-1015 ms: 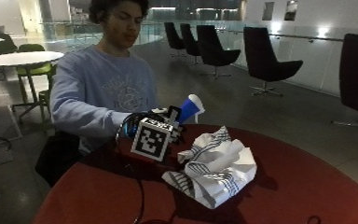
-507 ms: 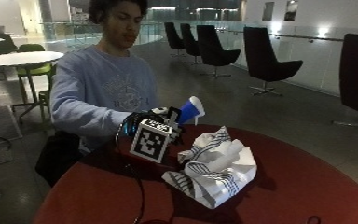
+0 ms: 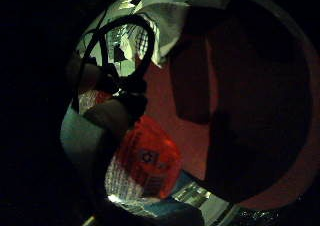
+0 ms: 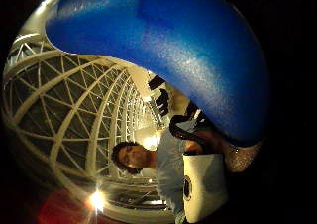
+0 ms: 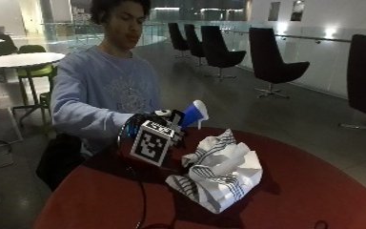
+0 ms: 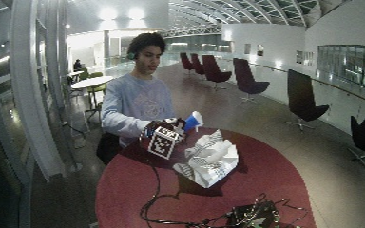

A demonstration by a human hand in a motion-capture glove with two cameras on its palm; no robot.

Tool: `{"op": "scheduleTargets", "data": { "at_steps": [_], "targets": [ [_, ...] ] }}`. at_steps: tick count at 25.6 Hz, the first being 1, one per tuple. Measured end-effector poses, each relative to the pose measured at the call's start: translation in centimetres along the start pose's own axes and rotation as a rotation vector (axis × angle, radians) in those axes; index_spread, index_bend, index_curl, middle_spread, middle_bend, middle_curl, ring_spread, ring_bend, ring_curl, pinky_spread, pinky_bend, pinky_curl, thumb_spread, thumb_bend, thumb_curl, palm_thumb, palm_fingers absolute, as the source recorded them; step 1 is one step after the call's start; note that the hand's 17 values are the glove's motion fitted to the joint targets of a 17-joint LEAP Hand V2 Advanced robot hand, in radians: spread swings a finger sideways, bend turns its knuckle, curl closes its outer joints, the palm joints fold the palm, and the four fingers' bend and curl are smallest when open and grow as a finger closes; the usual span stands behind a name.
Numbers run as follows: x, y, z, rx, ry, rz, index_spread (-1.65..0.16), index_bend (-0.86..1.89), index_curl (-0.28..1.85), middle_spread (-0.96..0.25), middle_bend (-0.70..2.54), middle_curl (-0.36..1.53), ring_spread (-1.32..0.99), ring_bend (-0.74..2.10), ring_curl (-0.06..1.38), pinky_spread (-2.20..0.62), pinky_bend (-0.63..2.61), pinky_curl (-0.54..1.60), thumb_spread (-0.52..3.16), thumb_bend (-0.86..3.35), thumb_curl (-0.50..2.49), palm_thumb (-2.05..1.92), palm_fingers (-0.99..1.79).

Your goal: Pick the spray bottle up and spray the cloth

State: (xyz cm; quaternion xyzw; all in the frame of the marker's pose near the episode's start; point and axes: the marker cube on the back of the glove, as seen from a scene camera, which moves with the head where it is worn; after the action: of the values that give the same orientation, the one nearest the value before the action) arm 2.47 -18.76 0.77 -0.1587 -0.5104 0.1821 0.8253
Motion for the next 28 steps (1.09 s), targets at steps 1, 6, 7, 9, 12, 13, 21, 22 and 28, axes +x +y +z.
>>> {"op": "scheduleTargets", "data": {
  "at_steps": [1, 6, 7, 9, 12, 13, 21, 22, 28],
  "targets": [
    [0.0, 0.0, 0.1, 0.000, -0.001, -0.002, -0.18, 0.10, 0.25, -0.05, 0.26, 0.50, -0.02, 0.55, 0.40, 0.28, 0.23, 0.37, 0.75, -0.03, 0.65, 0.93, 1.07],
    [-0.9, -0.4, 1.0, 0.025, -0.012, -0.046, -0.18, 0.10, 0.25, -0.05, 0.26, 0.50, -0.02, 0.55, 0.40, 0.28, 0.23, 0.37, 0.75, -0.03, 0.65, 0.93, 1.07],
    [-1.3, -0.5, 1.4, 0.033, -0.015, -0.070, -0.18, 0.10, 0.25, -0.05, 0.26, 0.50, -0.02, 0.55, 0.40, 0.28, 0.23, 0.37, 0.75, -0.03, 0.65, 0.93, 1.07],
    [-2.4, -0.8, 2.6, 0.038, -0.024, -0.139, -0.18, 0.10, 0.25, -0.05, 0.26, 0.50, -0.02, 0.55, 0.40, 0.28, 0.23, 0.37, 0.75, -0.03, 0.65, 0.93, 1.07],
    [-4.6, -1.5, 5.3, 0.027, -0.051, -0.278, -0.18, 0.11, 0.25, -0.05, 0.27, 0.50, -0.02, 0.55, 0.40, 0.28, 0.20, 0.36, 0.76, -0.03, 0.65, 0.93, 1.04],
    [-5.5, -2.0, 6.4, 0.024, -0.063, -0.322, -0.18, 0.12, 0.25, -0.06, 0.27, 0.51, -0.02, 0.54, 0.40, 0.28, 0.19, 0.36, 0.76, -0.02, 0.65, 0.94, 1.03],
    [-8.3, -8.4, 15.1, 0.040, 0.062, -0.609, -0.21, 0.14, 0.28, -0.07, 0.30, 0.51, -0.04, 0.50, 0.39, 0.26, 0.14, 0.33, 0.77, -0.02, 0.65, 0.95, 0.97],
    [-8.5, -9.1, 15.9, 0.046, 0.064, -0.631, -0.21, 0.15, 0.28, -0.07, 0.30, 0.51, -0.05, 0.50, 0.39, 0.26, 0.13, 0.32, 0.77, -0.02, 0.65, 0.95, 0.96],
    [-9.2, -13.4, 19.9, 0.105, 0.017, -0.681, -0.23, 0.16, 0.31, -0.09, 0.31, 0.51, -0.06, 0.48, 0.39, 0.24, 0.12, 0.29, 0.79, -0.02, 0.64, 0.95, 0.91]
  ]
}}
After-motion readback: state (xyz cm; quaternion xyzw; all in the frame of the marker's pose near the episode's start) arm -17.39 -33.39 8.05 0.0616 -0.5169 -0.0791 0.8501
